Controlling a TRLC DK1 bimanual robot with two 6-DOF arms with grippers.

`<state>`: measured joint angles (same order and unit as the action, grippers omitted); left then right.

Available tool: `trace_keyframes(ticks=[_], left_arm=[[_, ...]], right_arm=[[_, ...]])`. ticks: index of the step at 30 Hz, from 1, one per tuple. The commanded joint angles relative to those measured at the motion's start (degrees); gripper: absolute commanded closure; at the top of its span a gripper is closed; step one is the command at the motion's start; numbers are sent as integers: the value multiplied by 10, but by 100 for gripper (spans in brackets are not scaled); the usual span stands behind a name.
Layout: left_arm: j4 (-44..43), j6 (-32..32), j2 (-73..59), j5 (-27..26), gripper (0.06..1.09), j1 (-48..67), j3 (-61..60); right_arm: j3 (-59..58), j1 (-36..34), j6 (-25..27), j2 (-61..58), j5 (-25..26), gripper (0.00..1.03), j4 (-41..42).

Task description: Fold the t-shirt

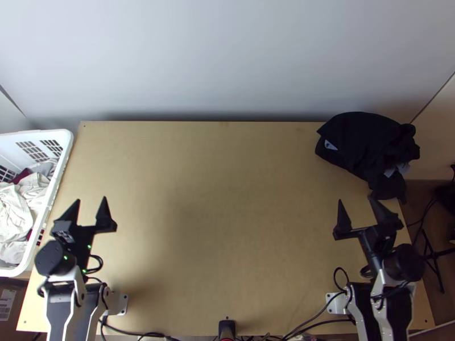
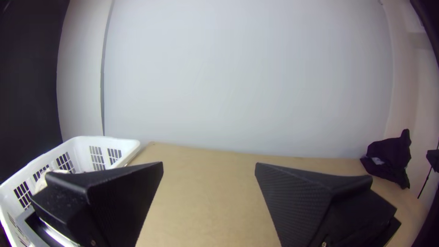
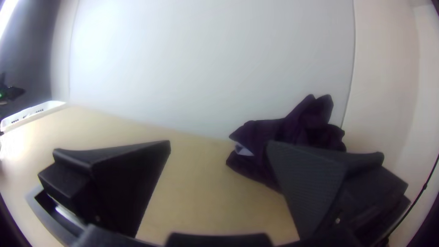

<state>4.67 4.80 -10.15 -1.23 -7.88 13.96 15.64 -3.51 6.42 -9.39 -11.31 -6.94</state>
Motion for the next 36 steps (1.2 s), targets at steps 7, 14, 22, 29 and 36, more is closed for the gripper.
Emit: trace_keyframes(ticks=[7,14,22,29,36], left_arm=[[126,36,-225,-7,11,-14,285],[192,43,-322,-7,11,15,392],[203,32,-464,-3,11,13,496],[214,41,-593,-1,11,40,608],[221,57,-736,39,11,30,683]], right_arm=[[222,105,-13,-189,108,5,-63],[360,123,-17,-350,132,5,-62],[505,145,-35,-521,165,5,-60],[579,165,-47,-653,220,5,-55],[636,163,-46,-742,220,5,-66]])
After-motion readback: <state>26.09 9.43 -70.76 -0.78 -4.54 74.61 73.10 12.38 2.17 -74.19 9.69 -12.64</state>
